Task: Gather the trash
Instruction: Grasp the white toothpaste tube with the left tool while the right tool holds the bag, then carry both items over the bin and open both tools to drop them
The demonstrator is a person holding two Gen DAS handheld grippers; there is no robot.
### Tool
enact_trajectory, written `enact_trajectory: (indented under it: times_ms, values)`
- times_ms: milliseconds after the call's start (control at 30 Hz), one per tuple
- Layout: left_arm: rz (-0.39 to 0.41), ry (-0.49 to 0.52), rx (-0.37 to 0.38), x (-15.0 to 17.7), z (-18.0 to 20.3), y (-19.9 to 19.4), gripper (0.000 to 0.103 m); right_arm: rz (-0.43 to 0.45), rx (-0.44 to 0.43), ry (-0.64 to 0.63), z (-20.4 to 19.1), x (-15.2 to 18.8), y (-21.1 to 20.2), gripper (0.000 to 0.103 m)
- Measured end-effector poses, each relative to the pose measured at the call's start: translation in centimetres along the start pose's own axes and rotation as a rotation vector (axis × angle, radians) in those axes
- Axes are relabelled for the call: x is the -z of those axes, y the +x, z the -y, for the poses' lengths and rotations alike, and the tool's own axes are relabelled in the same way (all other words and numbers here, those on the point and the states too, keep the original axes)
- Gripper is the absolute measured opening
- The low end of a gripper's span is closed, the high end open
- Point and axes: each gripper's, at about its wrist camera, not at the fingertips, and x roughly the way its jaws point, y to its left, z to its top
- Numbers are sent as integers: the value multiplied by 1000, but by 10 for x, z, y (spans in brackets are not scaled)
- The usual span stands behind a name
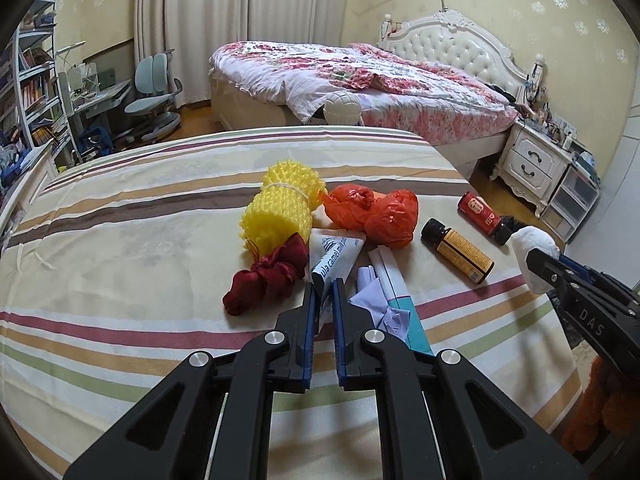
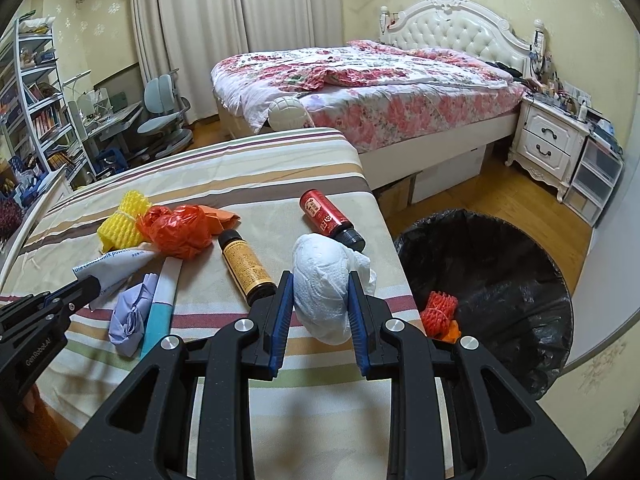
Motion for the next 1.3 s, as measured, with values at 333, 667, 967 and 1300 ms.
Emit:
enact_trajectory:
  times_ms: [333, 667, 967, 1300]
  values:
    - [40, -28, 34, -3, -1, -20, 9, 21, -1, -8, -5, 1, -13, 26]
    - [103, -25, 74, -11, 13, -41, 9, 65, 24, 10, 7, -2, -38, 26]
    - [141, 5, 123, -20, 39, -47, 9, 92, 69, 28, 25, -7, -49, 26]
    - [162, 92, 206, -33, 94, -37, 9, 109, 149, 73, 63, -10, -55, 26]
